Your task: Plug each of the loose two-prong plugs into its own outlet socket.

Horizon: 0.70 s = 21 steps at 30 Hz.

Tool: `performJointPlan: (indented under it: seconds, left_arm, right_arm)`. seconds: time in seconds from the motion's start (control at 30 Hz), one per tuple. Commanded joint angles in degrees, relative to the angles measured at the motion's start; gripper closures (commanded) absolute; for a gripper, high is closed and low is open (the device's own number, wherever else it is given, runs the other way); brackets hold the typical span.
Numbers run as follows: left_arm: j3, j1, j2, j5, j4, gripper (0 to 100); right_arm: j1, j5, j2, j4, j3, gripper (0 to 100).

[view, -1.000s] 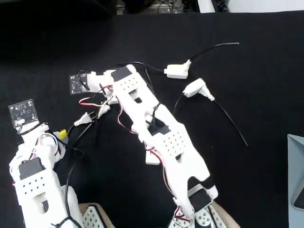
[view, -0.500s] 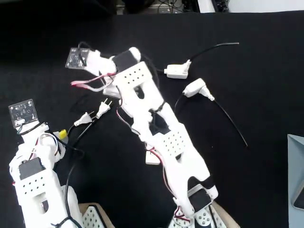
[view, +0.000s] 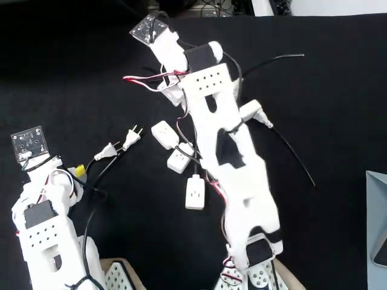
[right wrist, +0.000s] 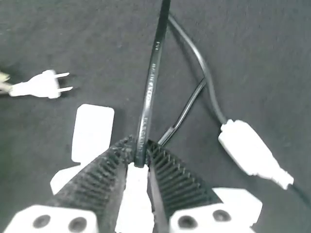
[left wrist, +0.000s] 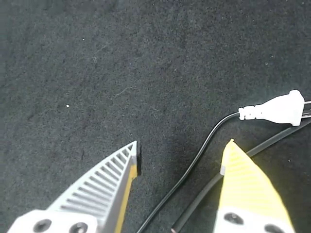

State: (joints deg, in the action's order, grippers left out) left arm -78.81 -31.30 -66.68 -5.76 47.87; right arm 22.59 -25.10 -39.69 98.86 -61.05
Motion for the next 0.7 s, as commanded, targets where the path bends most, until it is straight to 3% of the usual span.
performJointPlan:
  seconds: [0.0,0.27,0.53,0.67]
  left_arm:
    - [0.7,-0.3,-0.6,0.1,-1.0,73]
    - [0.7,-0.3,-0.6,0.1,-1.0,73]
    - [0.7,-0.3,-0.6,0.1,-1.0,73]
    - [0.7,-0.3,-0.6,0.1,-1.0,73]
  right_arm:
    - [-0.7,1.0,13.4,2.4,12.6,98.7]
    - [-6.5,0.5,25.6,-4.9,40.5,98.7]
    - [-10.1,-5.1,33.7,-22.4,67.0,98.5]
    - [-10.6,-4.8,36.1,-26.7,74.5,87.2]
